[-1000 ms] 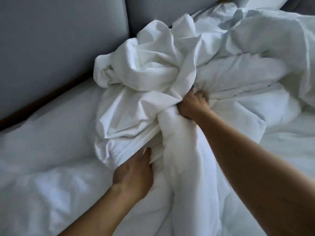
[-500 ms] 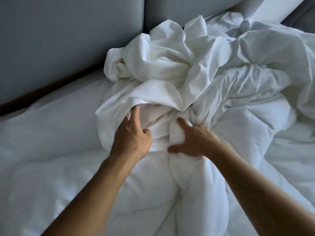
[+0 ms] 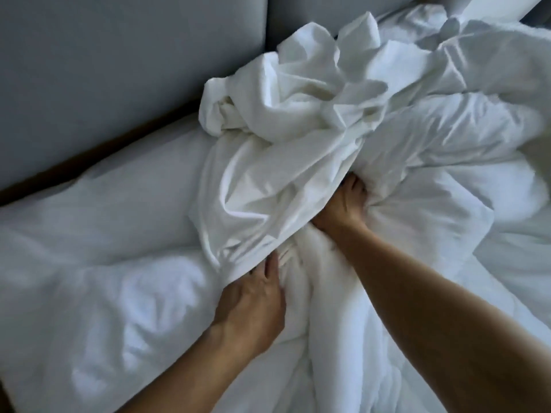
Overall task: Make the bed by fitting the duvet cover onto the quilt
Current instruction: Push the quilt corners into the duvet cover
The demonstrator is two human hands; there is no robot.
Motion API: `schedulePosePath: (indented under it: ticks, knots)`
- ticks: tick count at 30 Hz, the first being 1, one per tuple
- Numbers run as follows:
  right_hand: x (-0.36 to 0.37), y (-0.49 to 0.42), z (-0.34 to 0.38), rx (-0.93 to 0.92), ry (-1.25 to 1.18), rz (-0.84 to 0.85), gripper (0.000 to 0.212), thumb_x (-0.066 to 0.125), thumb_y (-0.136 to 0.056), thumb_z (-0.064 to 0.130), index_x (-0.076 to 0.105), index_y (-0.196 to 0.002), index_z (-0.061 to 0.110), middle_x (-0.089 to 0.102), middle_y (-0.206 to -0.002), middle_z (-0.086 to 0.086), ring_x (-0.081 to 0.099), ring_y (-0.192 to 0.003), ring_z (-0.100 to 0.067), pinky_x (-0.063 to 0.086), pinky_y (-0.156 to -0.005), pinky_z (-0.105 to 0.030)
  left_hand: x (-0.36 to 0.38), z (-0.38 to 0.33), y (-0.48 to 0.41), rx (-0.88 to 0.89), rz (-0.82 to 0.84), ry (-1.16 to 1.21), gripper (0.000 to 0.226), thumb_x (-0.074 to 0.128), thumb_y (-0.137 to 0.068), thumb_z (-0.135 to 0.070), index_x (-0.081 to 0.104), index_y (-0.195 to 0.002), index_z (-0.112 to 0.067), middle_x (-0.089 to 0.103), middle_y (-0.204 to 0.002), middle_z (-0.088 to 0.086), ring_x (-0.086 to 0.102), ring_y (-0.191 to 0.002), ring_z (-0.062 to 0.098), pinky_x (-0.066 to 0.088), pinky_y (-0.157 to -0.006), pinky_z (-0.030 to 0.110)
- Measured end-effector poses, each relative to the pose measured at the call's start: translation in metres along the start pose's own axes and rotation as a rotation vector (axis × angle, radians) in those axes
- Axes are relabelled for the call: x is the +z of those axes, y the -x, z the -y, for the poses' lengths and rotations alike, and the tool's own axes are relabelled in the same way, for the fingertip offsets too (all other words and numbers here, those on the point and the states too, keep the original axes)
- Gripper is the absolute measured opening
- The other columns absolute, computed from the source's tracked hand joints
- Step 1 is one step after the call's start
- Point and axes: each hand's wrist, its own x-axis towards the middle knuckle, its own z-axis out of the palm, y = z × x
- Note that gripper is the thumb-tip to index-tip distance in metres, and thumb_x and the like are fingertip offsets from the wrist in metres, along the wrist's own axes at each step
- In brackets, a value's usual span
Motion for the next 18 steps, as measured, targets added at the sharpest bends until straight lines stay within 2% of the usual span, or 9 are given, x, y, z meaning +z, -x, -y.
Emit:
schedulePosePath:
  ticks: [2, 3, 5, 6, 8, 10, 12, 14, 18]
  knots:
    - [-0.011, -0.001, 0.009, 0.023, 0.034, 0.043, 0.096, 0.061, -0.082, 0.055, 0.014, -0.155, 0.014, 0.031, -0.146, -0.018, 0.033, -0.131, -0.037, 0.026, -0.111, -0.044, -0.006, 0.012, 0.010, 0.224, -0.076, 0.048, 0.058, 0.048, -0.099, -0.032, 0.040, -0.152, -0.010, 0.041, -0.156, 0.015, 0.042, -0.142, 0.030, 0.037, -0.117, 0.035]
    - [-0.017, 0.001, 0.015, 0.025, 0.061, 0.052, 0.100, 0.060, -0.083, 0.058, 0.010, -0.157, 0.013, 0.027, -0.150, -0.018, 0.030, -0.135, -0.037, 0.023, -0.113, -0.046, -0.010, 0.022, 0.015, 0.365, -0.161, 0.118, 0.043, 0.055, -0.095, -0.027, 0.061, -0.134, -0.013, 0.062, -0.136, 0.012, 0.061, -0.123, 0.028, 0.052, -0.101, 0.035]
    - [-0.024, 0.019, 0.030, -0.028, 0.122, 0.032, 0.096, 0.050, -0.089, 0.058, 0.002, -0.159, 0.014, 0.013, -0.160, -0.020, 0.016, -0.145, -0.042, 0.010, -0.118, -0.056, -0.016, 0.049, 0.013, 0.477, -0.422, 0.178, 0.016, 0.061, -0.091, -0.029, 0.071, -0.095, -0.017, 0.069, -0.090, 0.003, 0.067, -0.080, 0.025, 0.055, -0.061, 0.034]
    - [-0.022, 0.037, 0.039, -0.104, 0.141, -0.014, 0.088, 0.046, -0.092, 0.054, 0.004, -0.160, 0.016, 0.008, -0.163, -0.019, 0.009, -0.148, -0.043, 0.003, -0.118, -0.060, -0.020, 0.066, 0.006, 0.396, -0.549, 0.191, 0.019, 0.065, -0.089, -0.036, 0.068, -0.088, -0.017, 0.064, -0.084, 0.003, 0.062, -0.075, 0.026, 0.051, -0.057, 0.034]
    - [-0.009, 0.095, 0.059, -0.320, 0.094, -0.151, 0.062, 0.049, -0.092, 0.040, 0.038, -0.149, 0.019, 0.024, -0.158, -0.018, 0.017, -0.148, -0.041, 0.007, -0.118, -0.060, -0.028, 0.099, -0.017, 0.129, -0.565, 0.280, 0.044, 0.077, -0.076, -0.051, 0.063, -0.098, -0.015, 0.057, -0.100, 0.006, 0.055, -0.089, 0.027, 0.050, -0.067, 0.036]
    - [0.025, 0.164, 0.079, -0.399, -0.116, -0.231, 0.042, 0.052, -0.088, 0.037, 0.062, -0.125, 0.020, 0.049, -0.133, -0.011, 0.049, -0.125, -0.036, 0.038, -0.103, -0.049, -0.028, 0.114, -0.033, 0.048, -0.397, 0.306, 0.066, 0.085, -0.065, -0.054, 0.061, -0.111, -0.012, 0.051, -0.114, 0.011, 0.049, -0.102, 0.031, 0.050, -0.082, 0.042]
    - [0.060, 0.221, 0.098, -0.183, -0.414, -0.078, 0.063, 0.056, -0.088, 0.052, 0.047, -0.143, 0.022, 0.051, -0.130, -0.008, 0.056, -0.114, -0.030, 0.048, -0.093, -0.039, -0.018, 0.116, -0.034, 0.181, -0.318, 0.249, 0.063, 0.086, -0.065, -0.048, 0.067, -0.113, -0.014, 0.054, -0.114, 0.012, 0.050, -0.102, 0.034, 0.048, -0.088, 0.046]
    - [0.083, 0.244, 0.116, 0.061, -0.531, 0.169, 0.104, 0.062, -0.079, 0.071, 0.013, -0.159, 0.026, 0.043, -0.144, -0.013, 0.047, -0.129, -0.029, 0.040, -0.104, -0.035, -0.007, 0.124, -0.025, 0.280, -0.302, 0.351, 0.048, 0.085, -0.069, -0.037, 0.072, -0.109, -0.013, 0.057, -0.110, 0.012, 0.052, -0.101, 0.035, 0.047, -0.092, 0.043]
    - [0.088, 0.200, 0.142, 0.088, -0.414, 0.287, 0.136, 0.067, -0.056, 0.086, -0.001, -0.158, 0.027, 0.044, -0.142, -0.022, 0.046, -0.128, -0.038, 0.044, -0.101, -0.039, -0.006, 0.146, -0.019, 0.257, -0.302, 0.506, 0.032, 0.078, -0.081, -0.025, 0.072, -0.105, -0.006, 0.061, -0.107, 0.015, 0.058, -0.104, 0.035, 0.046, -0.091, 0.035]
